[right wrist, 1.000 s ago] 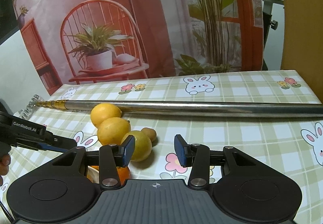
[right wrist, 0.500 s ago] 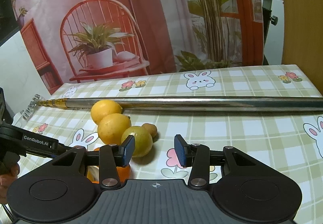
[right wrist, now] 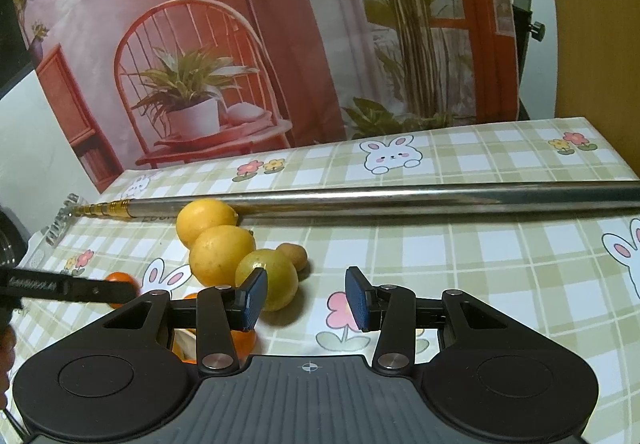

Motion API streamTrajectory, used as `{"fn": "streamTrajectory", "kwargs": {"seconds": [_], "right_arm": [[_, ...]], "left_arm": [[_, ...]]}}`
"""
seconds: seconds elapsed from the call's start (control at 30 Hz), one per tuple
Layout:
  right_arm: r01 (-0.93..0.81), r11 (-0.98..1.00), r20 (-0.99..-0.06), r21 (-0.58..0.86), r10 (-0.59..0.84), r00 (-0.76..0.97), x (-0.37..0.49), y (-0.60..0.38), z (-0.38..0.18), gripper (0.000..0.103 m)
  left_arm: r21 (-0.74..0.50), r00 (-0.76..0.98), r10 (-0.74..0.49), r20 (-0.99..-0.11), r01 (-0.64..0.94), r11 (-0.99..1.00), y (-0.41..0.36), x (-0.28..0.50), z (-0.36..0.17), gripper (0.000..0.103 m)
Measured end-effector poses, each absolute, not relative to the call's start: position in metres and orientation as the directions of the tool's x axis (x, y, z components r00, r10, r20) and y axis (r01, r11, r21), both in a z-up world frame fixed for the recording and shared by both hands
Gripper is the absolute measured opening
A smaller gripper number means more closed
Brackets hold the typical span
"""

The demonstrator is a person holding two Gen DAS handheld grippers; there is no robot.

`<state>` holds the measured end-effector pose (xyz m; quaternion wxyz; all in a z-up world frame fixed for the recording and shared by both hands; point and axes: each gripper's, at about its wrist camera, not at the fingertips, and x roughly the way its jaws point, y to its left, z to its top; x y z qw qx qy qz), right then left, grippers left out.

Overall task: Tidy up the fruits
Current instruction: 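Move the open right tool toward a small brown fruit beside the yellow fruits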

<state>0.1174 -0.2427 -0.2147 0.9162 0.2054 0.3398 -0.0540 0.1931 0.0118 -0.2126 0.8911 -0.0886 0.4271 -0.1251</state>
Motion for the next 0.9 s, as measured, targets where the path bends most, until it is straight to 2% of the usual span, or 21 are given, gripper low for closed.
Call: {"fn": "streamTrajectory", "kwargs": {"seconds": [0.2,0.63,0.9], "right_arm": [[0.238,0.911,-0.65,0.337,0.042,0.758,0.134,-0.248,-0.22,0.036],[0.252,0.911,-0.708,0.326,0.059,0.704,0.189,-0.256,-0.249,0.035],[0.233,0.902,-0.699,0.364,0.1,0.708,0.194,-0.252,-0.247,0.035]], "left_arm": [[-0.172,0.681,-0.236,-0.693,0.162,0.972,0.02,0.176,-0.197,0.04],[-0.205,0.692,-0.232,-0.684,0.124,0.971,0.042,0.165,-0.194,0.04],[-0.207,0.694,-0.242,-0.678,0.135,0.969,0.039,0.161,-0.194,0.04]]}}
